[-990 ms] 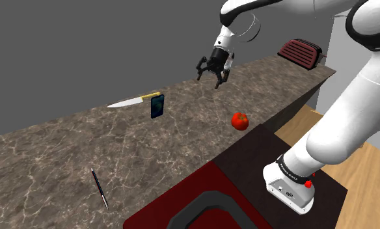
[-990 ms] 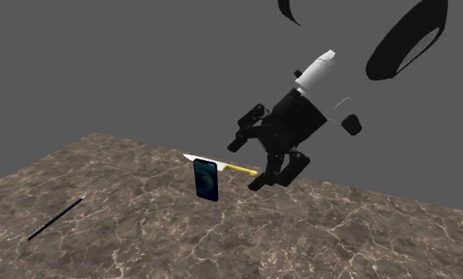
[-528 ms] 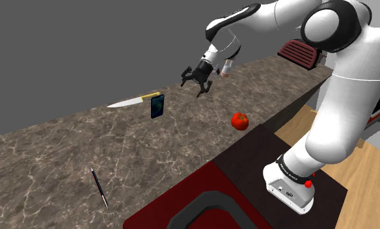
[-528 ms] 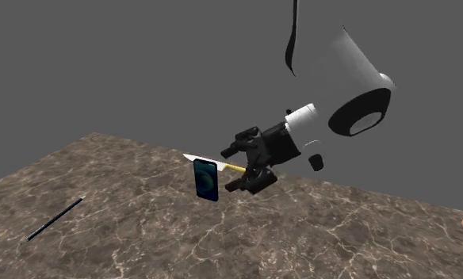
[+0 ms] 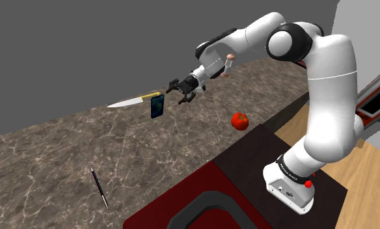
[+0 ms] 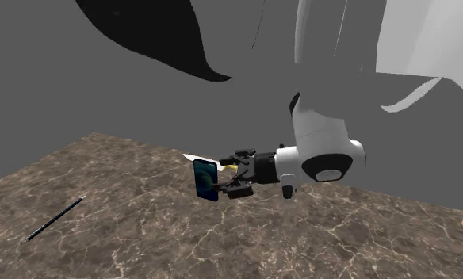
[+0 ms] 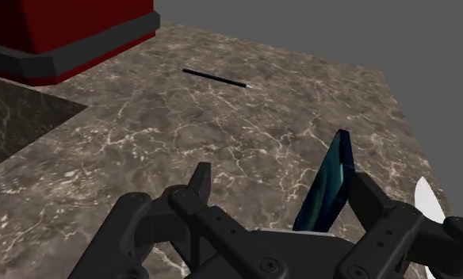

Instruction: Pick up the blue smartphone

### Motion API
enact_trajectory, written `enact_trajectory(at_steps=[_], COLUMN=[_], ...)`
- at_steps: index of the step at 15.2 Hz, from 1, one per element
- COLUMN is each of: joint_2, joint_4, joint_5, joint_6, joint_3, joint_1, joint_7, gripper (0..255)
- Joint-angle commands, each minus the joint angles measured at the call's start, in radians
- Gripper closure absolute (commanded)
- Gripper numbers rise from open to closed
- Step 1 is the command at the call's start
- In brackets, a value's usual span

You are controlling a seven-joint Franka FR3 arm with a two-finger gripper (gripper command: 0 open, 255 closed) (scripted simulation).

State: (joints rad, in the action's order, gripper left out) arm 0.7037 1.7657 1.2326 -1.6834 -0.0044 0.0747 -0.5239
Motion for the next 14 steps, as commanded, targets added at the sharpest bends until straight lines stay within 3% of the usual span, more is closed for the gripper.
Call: enact_trajectory(at_steps=[1, 5, 14], joint_2=[0.077, 0.235, 0.338], joint_4=[-0.044, -0.147, -0.219], joint_5=[0.080, 0.224, 0.226], joint_6=[-0.006, -0.027, -0.030], joint_3=[0.026, 0.083, 0.084], joint_1=[0.010, 0.024, 0.022], joint_7=[-0.024, -0.072, -0.044], gripper=[0, 0, 0])
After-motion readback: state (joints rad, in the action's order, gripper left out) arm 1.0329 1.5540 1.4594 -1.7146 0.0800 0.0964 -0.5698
